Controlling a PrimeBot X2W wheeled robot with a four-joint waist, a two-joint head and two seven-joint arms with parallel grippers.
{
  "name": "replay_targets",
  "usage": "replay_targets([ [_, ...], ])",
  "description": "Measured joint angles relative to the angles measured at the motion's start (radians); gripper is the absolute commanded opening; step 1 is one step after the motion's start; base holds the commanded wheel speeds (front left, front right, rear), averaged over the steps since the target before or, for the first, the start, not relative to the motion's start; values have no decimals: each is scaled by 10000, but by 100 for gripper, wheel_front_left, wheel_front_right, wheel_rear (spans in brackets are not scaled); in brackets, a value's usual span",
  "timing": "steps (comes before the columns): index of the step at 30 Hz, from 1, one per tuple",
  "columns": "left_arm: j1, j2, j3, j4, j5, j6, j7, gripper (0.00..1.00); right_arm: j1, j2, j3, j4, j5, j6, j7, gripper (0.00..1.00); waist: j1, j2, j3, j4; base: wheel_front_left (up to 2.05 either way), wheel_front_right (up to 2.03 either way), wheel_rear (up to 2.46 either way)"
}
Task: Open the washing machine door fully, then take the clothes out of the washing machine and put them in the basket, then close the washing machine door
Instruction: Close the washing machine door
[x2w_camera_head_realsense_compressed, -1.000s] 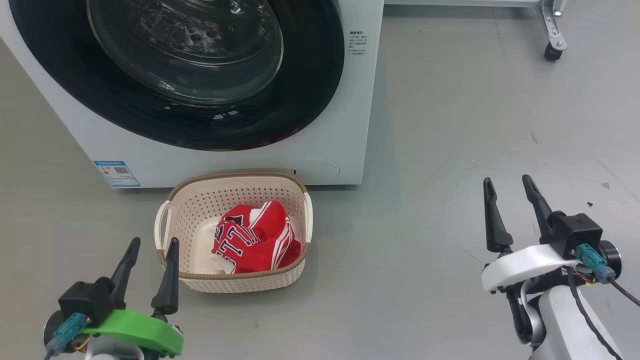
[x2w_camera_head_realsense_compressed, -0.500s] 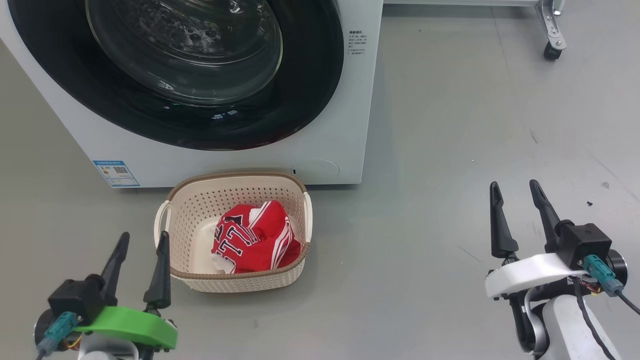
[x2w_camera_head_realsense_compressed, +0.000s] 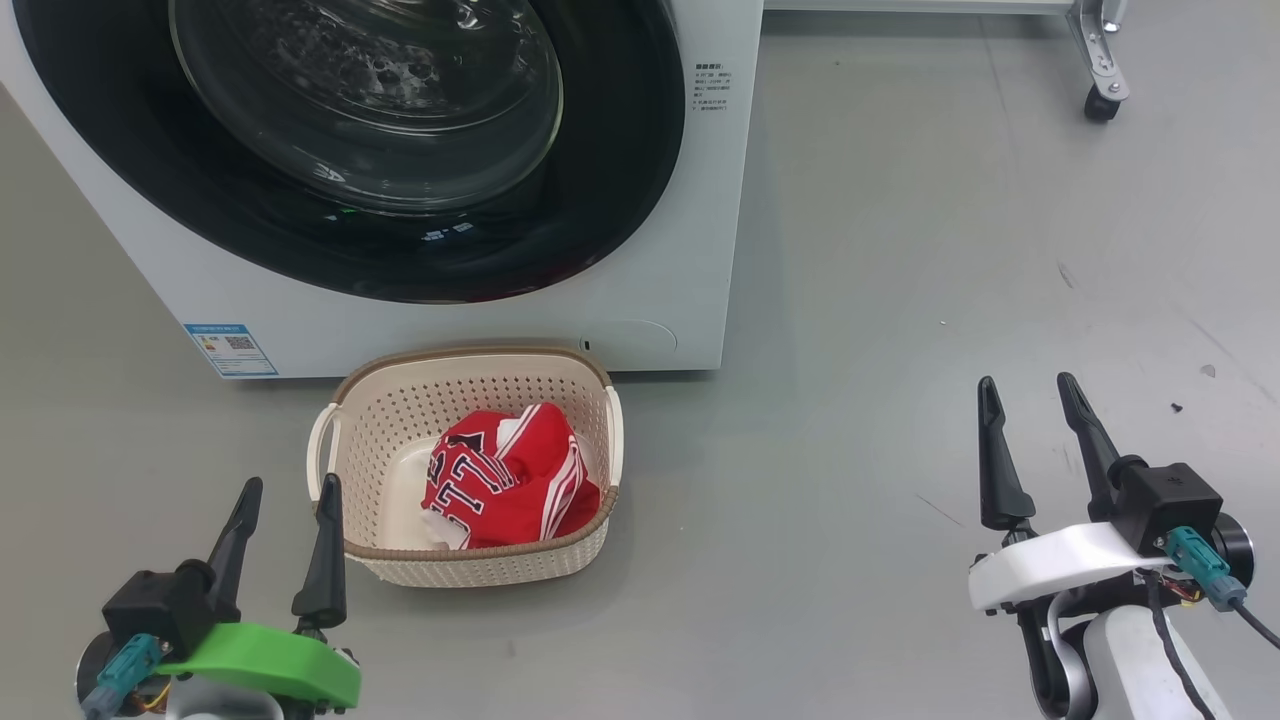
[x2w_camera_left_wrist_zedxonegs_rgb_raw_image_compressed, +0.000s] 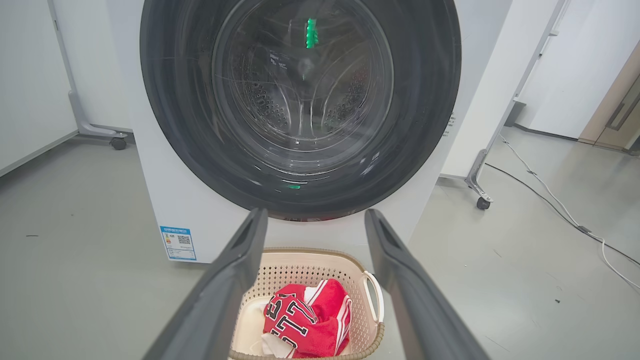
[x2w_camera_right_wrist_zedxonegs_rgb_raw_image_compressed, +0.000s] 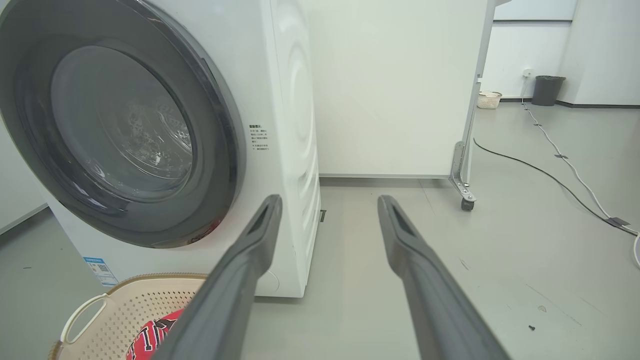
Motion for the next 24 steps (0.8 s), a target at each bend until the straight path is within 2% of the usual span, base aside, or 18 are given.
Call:
replay_targets([
  [24, 91, -23, 21, 347, -17, 4, 0, 100, 256, 69, -67, -169, -102, 90, 0, 100, 0, 0, -85, 50, 0, 0, 0],
])
